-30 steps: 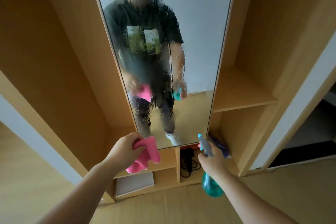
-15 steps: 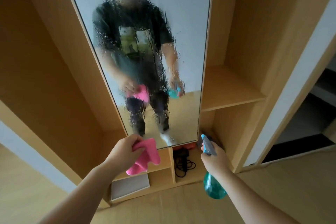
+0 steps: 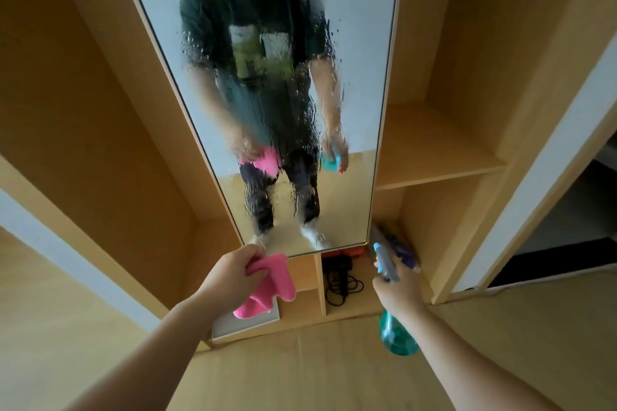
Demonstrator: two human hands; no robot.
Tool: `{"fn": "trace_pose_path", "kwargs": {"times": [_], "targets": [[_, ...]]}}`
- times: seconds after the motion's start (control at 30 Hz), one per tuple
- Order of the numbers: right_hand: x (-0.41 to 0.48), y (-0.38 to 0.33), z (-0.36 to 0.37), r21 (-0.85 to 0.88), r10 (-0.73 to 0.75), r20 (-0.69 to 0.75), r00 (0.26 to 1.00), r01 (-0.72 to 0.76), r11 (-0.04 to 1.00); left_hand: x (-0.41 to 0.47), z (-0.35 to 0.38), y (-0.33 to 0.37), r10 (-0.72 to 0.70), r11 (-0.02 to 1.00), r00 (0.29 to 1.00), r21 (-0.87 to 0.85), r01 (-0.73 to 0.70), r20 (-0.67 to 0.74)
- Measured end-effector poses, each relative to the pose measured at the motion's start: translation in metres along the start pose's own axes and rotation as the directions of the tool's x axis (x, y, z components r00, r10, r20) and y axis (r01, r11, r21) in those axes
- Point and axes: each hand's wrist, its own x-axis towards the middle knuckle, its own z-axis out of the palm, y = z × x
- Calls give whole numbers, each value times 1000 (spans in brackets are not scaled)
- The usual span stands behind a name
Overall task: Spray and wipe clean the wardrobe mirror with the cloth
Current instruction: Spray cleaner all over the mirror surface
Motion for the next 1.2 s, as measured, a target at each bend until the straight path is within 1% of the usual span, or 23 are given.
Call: {"fn": "trace_pose_path", "kwargs": {"times": [0.1,0.4,0.53,0.73,0.97,1.2], "targets": [[5,4,4,-11,-5,5,1000,5,1000,-3,9,-5,-41,999,999,-9,41,14],[20,22,26,21,74,76,994,-76,997,-13,26,-23,-123,992,992,-16,124,15],[22,30,33,18,98,80,992,-99,995,-17,27,-31,-149,989,989,-15,149,10],[21,26,46,14,48,92,995,-50,999,-22,22,-40,-158,987,987,-15,157,-19],[9,5,73,13,-31,225,974,29,999,-34,8,-56,-165,986,985,-21,164,-46],[2,-15,107,24,-106,326,940,103,994,-51,-4,-74,-219,975,973,-51,215,-72]]}}
